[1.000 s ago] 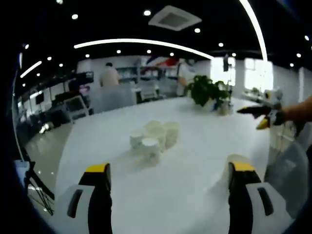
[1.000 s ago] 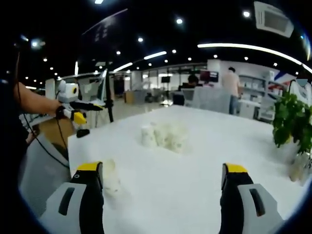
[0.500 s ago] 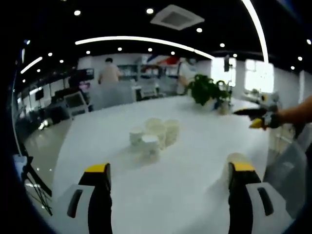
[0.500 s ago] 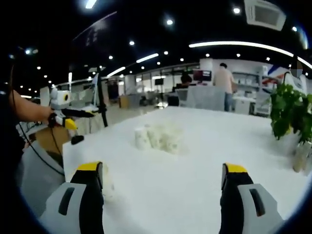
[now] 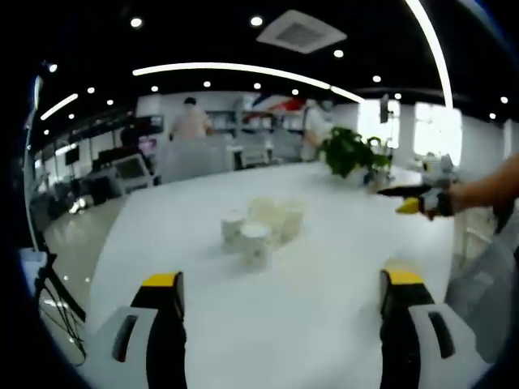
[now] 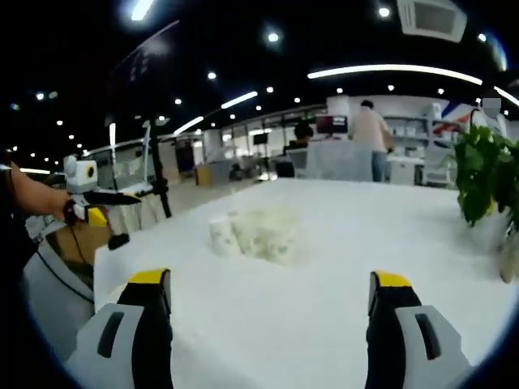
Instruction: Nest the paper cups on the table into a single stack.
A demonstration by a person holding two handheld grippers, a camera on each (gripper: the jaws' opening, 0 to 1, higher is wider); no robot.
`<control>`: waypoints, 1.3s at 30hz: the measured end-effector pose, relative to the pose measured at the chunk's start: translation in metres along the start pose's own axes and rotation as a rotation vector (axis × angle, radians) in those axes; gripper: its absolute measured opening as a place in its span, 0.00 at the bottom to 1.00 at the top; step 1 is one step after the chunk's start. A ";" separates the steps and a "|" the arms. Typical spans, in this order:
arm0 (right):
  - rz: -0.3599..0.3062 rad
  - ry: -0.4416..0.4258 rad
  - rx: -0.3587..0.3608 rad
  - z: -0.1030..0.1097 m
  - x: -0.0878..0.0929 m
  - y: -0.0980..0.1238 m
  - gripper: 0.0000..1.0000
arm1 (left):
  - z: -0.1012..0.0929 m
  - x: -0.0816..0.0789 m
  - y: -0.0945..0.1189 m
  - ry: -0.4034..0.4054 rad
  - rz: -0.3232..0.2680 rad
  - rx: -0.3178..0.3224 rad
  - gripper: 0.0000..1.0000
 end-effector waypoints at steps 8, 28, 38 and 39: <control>0.010 -0.005 -0.023 -0.006 0.003 -0.036 1.00 | -0.002 0.007 0.000 0.013 0.021 -0.007 0.99; 0.034 0.020 -0.083 -0.027 0.018 -0.137 1.00 | -0.002 0.015 0.004 0.017 0.060 -0.020 0.99; 0.109 0.079 -0.144 -0.029 0.030 -0.176 0.83 | -0.009 0.021 0.010 0.023 0.077 -0.026 0.99; 0.113 0.083 -0.144 -0.029 0.031 -0.178 0.81 | -0.008 0.021 0.010 0.024 0.079 -0.029 0.99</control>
Point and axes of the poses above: the point that each gripper's makers call its tool centre point, and the gripper's own axes: y roughly backward along the fingers, z roughly to its left, x roughly out of its underside, the point moved 10 cm from there along y, roughly backward along the fingers, and after that the axes turned 11 degrees about -z, right-handed, at the moved point
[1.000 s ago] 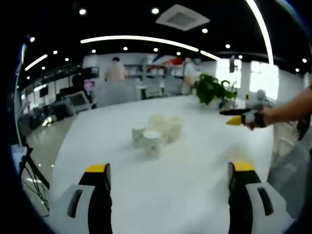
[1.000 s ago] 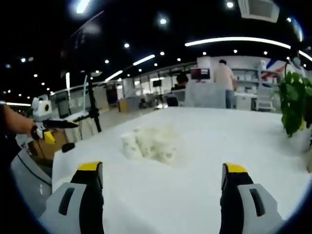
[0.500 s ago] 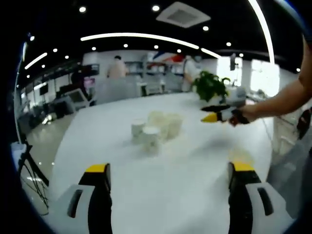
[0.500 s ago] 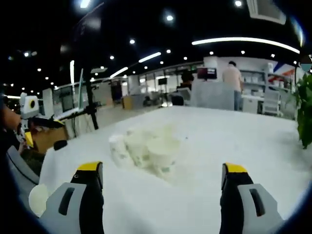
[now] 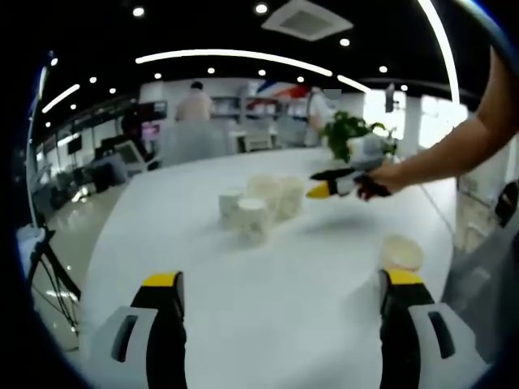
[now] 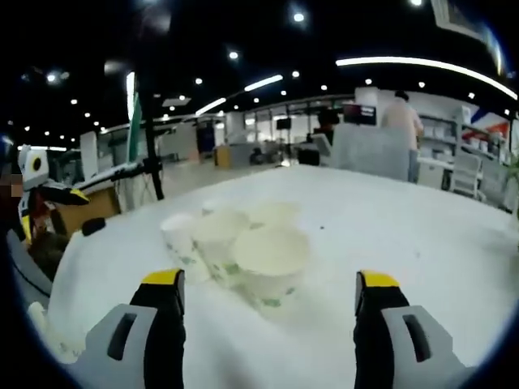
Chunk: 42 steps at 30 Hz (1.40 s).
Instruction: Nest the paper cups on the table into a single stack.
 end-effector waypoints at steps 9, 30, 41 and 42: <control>0.011 -0.010 -0.018 -0.004 0.002 -0.029 0.68 | 0.001 -0.001 0.006 -0.003 -0.001 -0.007 0.99; 0.039 -0.031 -0.014 -0.009 0.009 -0.037 0.44 | -0.001 -0.005 0.002 0.004 0.001 -0.007 0.99; 0.021 -0.029 -0.004 -0.013 -0.002 -0.033 0.43 | -0.002 -0.008 0.001 -0.005 -0.006 0.006 0.99; 0.018 -0.029 -0.004 -0.014 -0.004 -0.032 0.43 | -0.002 -0.008 0.001 -0.005 -0.007 0.007 0.99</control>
Point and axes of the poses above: the point that each gripper's makers call its tool centre point, and the gripper's own axes: y roughly backward along the fingers, z roughly to its left, x roughly out of its underside, the point moved 10 cm from there along y, roughly backward along the fingers, and after that the axes turned 11 degrees about -z, right-handed, at the moved point
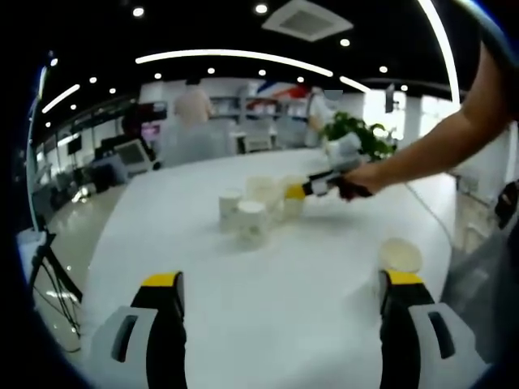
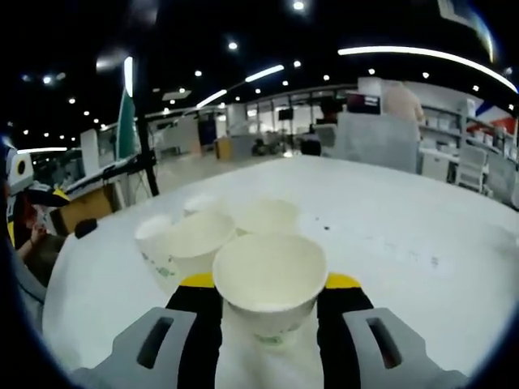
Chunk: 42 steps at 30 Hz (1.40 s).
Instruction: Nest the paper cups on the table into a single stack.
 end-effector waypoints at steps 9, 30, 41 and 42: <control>-0.020 -0.002 0.007 -0.005 -0.028 0.005 0.43 | -0.002 0.001 -0.002 -0.011 0.018 0.021 0.99; -0.095 0.036 -0.017 -0.003 -0.086 0.008 0.43 | -0.001 -0.002 -0.006 -0.022 0.018 0.039 0.99; -0.087 0.061 -0.029 -0.002 -0.089 0.010 0.42 | -0.001 -0.005 -0.007 -0.022 0.007 0.041 0.99; -0.088 0.058 -0.028 -0.002 -0.090 0.010 0.42 | -0.002 -0.006 -0.007 -0.022 0.005 0.040 0.99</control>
Point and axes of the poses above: the point that each gripper's makers call its tool centre point, and the gripper's own axes: y roughly backward along the fingers, z roughly to its left, x roughly out of its underside, the point moved 10 cm from there along y, roughly backward along the fingers, and after that the axes turned 11 degrees about -z, right-handed, at the moved point
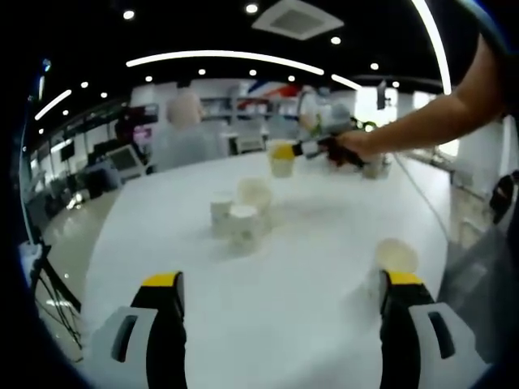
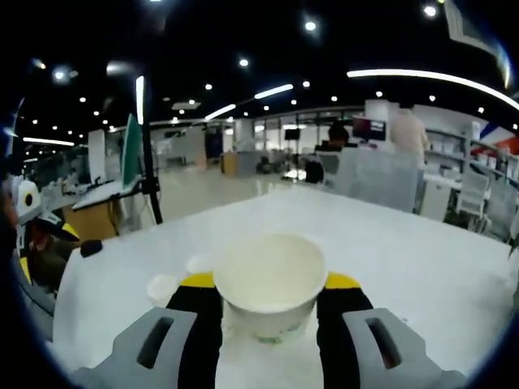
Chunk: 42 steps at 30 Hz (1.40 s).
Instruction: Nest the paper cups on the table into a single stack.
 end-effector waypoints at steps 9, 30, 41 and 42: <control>-0.004 -0.005 -0.007 0.008 -0.004 0.008 0.42 | -0.003 -0.003 0.000 -0.003 -0.006 0.002 0.99; -0.018 -0.023 -0.035 0.030 -0.004 0.028 0.42 | -0.010 -0.008 0.004 0.017 -0.015 0.017 0.99; -0.039 -0.037 -0.027 0.057 -0.009 0.054 0.42 | -0.019 -0.007 0.001 -0.007 0.011 0.077 0.99; -0.040 -0.036 -0.028 0.060 -0.010 0.056 0.42 | -0.019 -0.009 0.002 -0.006 0.007 0.077 0.99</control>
Point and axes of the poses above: the point that each gripper's makers call its tool centre point, and the gripper's own axes: y roughly backward along the fingers, z roughly to its left, x roughly out of its underside, the point moved 10 cm from there along y, roughly backward along the fingers, and after that the axes turned 11 degrees about -z, right-handed, at the moved point
